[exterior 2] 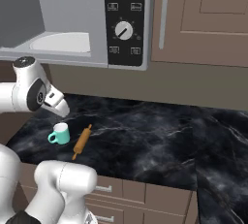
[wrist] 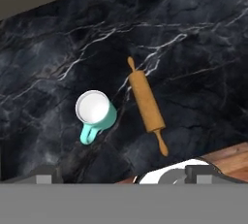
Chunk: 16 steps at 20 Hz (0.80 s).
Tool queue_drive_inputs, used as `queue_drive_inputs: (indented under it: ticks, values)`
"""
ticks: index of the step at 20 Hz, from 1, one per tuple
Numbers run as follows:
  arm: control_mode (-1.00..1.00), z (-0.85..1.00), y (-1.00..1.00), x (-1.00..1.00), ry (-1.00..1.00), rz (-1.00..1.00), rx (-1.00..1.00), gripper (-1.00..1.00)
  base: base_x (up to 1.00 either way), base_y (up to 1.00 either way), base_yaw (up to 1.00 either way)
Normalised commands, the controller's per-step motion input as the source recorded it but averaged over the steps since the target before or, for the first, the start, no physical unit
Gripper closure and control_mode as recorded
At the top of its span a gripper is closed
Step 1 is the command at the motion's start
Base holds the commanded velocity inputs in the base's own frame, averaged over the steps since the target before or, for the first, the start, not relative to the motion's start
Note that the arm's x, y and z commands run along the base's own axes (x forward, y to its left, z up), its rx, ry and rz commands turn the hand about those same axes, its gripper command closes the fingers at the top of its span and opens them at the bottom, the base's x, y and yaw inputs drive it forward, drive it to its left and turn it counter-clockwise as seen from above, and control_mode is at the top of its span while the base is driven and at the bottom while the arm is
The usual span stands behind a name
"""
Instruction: Pick the mug from the counter and place it inside the microwave. Then close the microwave.
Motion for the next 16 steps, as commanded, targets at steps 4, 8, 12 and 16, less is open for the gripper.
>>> queue_drive_inputs:
  ticks: [4,8,12,16]
  values:
    - [-1.00,-0.37,0.15,0.05,0.00,0.00,0.04,-1.00,0.00,0.00,0.00]
    - [-1.00,-0.43,0.18,0.01,0.00,0.00,0.00,-1.00,0.00,0.00,0.00]
    - [-1.00,-0.23,0.09,0.00,-0.03,0.00,-0.01,-1.00,0.00,0.00,0.00]
    - [-1.00,-0.18,0.05,0.00,-0.08,0.00,0.00,-1.00,0.00,0.00,0.00]
